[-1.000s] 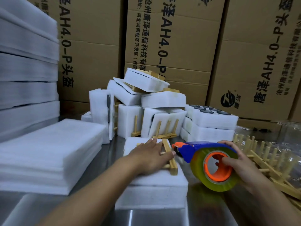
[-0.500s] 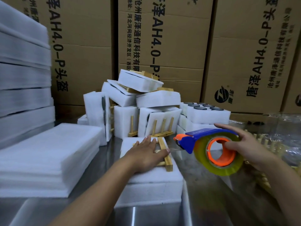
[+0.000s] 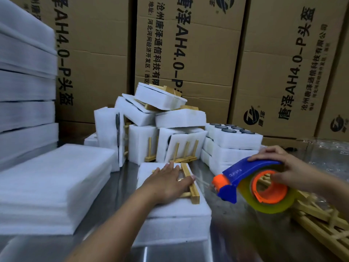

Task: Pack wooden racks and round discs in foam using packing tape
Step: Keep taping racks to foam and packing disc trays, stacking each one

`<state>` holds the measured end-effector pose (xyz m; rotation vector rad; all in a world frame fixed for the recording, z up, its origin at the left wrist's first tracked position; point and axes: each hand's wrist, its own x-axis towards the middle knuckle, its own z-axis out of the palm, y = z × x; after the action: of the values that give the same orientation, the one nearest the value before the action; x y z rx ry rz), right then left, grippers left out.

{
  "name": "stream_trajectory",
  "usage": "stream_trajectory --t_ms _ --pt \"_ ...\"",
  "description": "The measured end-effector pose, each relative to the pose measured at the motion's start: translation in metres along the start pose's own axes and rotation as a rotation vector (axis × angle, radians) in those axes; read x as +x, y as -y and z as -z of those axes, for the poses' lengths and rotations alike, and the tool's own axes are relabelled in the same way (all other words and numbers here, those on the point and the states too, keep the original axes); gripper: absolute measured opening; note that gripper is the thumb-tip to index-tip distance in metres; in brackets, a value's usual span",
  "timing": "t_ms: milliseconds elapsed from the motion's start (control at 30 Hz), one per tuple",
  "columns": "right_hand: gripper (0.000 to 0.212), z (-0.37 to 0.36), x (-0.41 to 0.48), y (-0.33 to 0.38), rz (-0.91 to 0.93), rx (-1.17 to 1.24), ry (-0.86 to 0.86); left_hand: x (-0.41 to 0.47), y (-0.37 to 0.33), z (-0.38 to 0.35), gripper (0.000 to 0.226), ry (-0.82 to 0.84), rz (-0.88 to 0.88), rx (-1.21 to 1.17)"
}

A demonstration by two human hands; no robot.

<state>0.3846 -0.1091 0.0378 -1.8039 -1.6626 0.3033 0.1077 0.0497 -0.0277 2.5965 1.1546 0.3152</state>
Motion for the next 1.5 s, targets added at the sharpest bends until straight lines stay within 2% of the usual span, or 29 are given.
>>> stream_trajectory --t_ms 100,200,367,667,1233,1500 --pt "0.076 -0.009 0.009 0.014 0.096 -0.224 0.07 0.002 0.002 -0.001 0.081 -0.005 0.002 -0.008" --pt "0.077 -0.02 0.019 0.025 0.127 -0.314 0.111 0.002 0.002 -0.002 0.081 -0.009 0.001 -0.006" --pt "0.073 -0.034 0.025 0.025 0.139 -0.267 0.125 0.002 0.001 -0.003 0.081 -0.028 0.0 0.001" --pt "0.068 -0.044 0.03 0.009 -0.001 -0.063 0.142 -0.002 -0.003 -0.001 0.08 -0.026 -0.003 0.019" --pt "0.064 -0.041 0.043 0.008 -0.103 -0.113 0.168 -0.004 0.0 -0.002 0.085 -0.051 -0.018 0.003" --pt "0.063 -0.034 0.025 -0.001 -0.128 -0.006 0.123 -0.005 0.0 -0.001 0.084 -0.035 -0.025 -0.013"
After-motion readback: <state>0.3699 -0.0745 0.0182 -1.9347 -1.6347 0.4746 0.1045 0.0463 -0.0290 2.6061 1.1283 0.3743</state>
